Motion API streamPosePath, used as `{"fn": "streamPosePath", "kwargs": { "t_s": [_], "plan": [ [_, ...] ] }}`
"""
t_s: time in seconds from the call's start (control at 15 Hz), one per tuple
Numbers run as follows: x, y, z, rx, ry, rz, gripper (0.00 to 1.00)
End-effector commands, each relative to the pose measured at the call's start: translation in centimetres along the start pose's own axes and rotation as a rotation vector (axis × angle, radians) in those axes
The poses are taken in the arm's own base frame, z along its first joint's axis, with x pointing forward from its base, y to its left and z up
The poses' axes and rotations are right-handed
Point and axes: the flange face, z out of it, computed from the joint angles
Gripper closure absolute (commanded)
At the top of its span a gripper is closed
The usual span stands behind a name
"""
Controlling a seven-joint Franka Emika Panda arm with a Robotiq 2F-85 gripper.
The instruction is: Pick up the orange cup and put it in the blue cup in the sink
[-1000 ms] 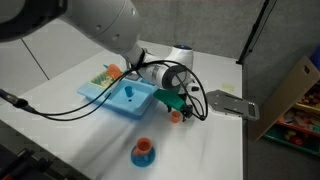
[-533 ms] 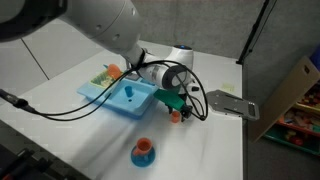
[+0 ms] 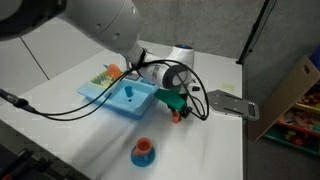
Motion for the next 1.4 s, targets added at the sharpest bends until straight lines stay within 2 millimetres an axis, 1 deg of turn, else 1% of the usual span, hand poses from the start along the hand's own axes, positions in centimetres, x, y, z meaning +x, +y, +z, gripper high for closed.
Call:
{"fn": "streamPosePath", "kwargs": {
  "t_s": [0.0, 0.2, 0.33, 0.47, 0.67, 0.73, 1.0, 1.33],
  "plan": [
    [-0.1, 0.7, -2.9, -0.012, -0.018, 0.015, 0.74],
    [0.0, 0.9, -5.6, -0.015, -0.011, 0.019, 0.74],
    [-0.1, 0.9, -7.7, -0.011, -0.009, 0.014, 0.77],
    [-0.2, 0.8, -9.7, -0.007, 0.001, 0.012, 0.78],
    [-0.9, 0.2, -12.1, -0.004, 0.01, -0.007, 0.84],
    [-1.3, -0.1, -12.9, -0.001, 0.012, -0.02, 0.84],
    [-3.5, -1.7, -15.0, -0.001, 0.014, -0.074, 0.84],
    [-6.7, -3.6, -16.2, -0.009, -0.006, -0.143, 0.84]
  ]
}}
